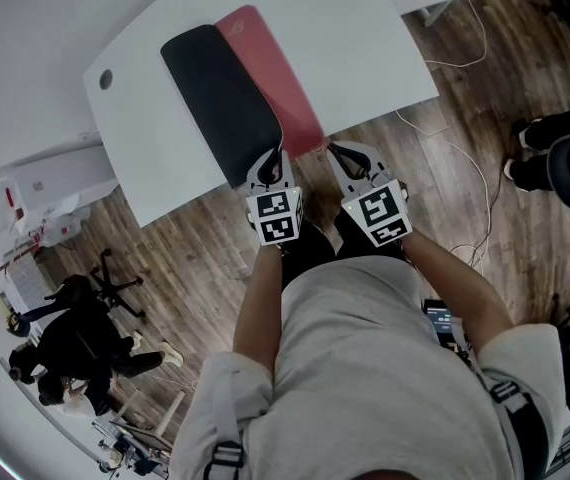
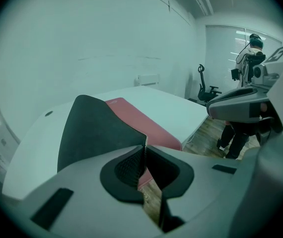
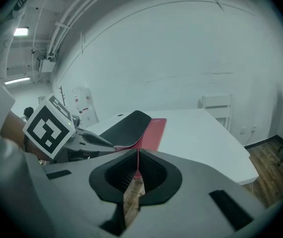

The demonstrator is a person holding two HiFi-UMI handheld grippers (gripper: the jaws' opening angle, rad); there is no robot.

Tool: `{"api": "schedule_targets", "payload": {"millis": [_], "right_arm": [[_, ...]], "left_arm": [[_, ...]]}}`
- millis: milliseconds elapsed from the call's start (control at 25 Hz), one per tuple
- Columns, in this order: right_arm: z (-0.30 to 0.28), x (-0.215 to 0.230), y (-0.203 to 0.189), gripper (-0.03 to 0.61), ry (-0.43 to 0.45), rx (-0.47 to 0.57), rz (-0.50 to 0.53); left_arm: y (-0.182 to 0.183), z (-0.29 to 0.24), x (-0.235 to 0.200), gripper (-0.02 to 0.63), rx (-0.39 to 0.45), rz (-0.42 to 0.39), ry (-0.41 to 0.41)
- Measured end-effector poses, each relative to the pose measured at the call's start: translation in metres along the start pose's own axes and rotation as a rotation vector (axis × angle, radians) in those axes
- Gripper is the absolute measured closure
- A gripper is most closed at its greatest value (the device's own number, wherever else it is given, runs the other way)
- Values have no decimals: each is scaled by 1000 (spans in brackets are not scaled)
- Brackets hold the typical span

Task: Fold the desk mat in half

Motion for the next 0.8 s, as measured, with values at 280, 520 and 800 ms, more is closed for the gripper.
{"api": "schedule_targets", "payload": {"millis": [280,520,800], "right_arm": [[10,12,-2,538,-29,0,-13],[15,18,-4,538,-29,-3,-17],[15,19,-4,538,-40,-1,-29]], "left_arm": [[3,-8,12,586,-3,-13,-21],[7,-13,19,586,-6,-22,-31],[10,-13,22,586,-7,-32,-45]]}}
Point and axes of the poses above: the fingertips, and each gripper's own axes: z backward along the fingers, x to its right, y out of its top, the point moved 6 cm from there along z, backward along the fingers, and after that the axes turned 12 degrees about x, right-handed, at the moved point
